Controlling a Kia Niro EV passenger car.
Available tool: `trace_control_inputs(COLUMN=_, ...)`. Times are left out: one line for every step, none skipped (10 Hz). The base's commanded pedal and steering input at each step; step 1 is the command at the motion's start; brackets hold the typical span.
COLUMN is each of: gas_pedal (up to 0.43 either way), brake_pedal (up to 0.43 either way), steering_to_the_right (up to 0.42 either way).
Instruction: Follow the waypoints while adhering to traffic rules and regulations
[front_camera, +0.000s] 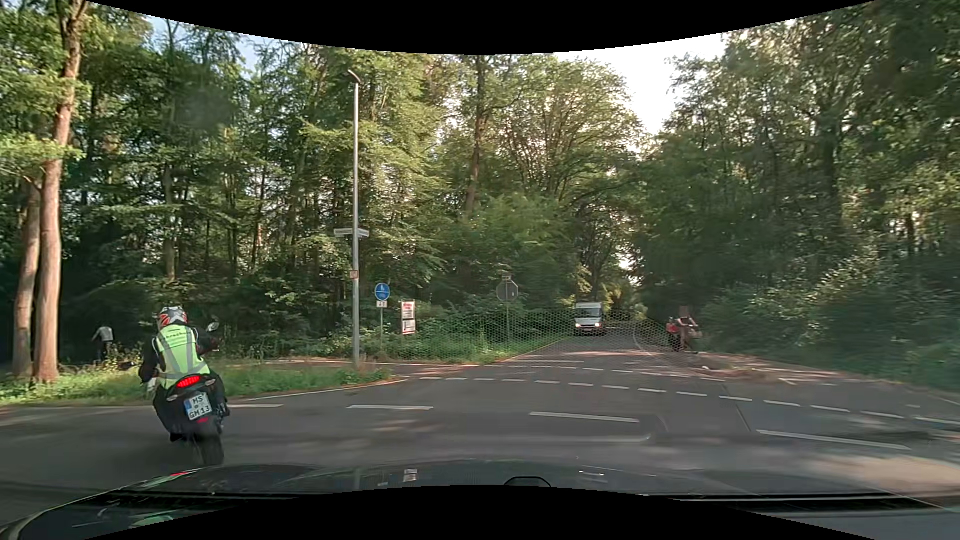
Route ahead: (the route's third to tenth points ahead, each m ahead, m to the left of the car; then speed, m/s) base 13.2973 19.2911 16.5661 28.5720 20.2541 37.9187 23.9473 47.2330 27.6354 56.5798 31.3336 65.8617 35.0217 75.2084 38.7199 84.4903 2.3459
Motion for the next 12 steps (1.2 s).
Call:
trace_control_inputs(gas_pedal=0.280, brake_pedal=0.000, steering_to_the_right=-0.648)
trace_control_inputs(gas_pedal=0.287, brake_pedal=0.000, steering_to_the_right=-0.650)
trace_control_inputs(gas_pedal=0.299, brake_pedal=0.000, steering_to_the_right=-0.650)
trace_control_inputs(gas_pedal=0.299, brake_pedal=0.000, steering_to_the_right=-0.650)
trace_control_inputs(gas_pedal=0.311, brake_pedal=0.000, steering_to_the_right=-0.649)
trace_control_inputs(gas_pedal=0.311, brake_pedal=0.000, steering_to_the_right=-0.647)
trace_control_inputs(gas_pedal=0.311, brake_pedal=0.000, steering_to_the_right=-0.637)
trace_control_inputs(gas_pedal=0.311, brake_pedal=0.000, steering_to_the_right=-0.615)
trace_control_inputs(gas_pedal=0.311, brake_pedal=0.000, steering_to_the_right=-0.595)
trace_control_inputs(gas_pedal=0.311, brake_pedal=0.000, steering_to_the_right=-0.574)
trace_control_inputs(gas_pedal=0.299, brake_pedal=0.000, steering_to_the_right=-0.541)
trace_control_inputs(gas_pedal=0.287, brake_pedal=0.000, steering_to_the_right=-0.503)
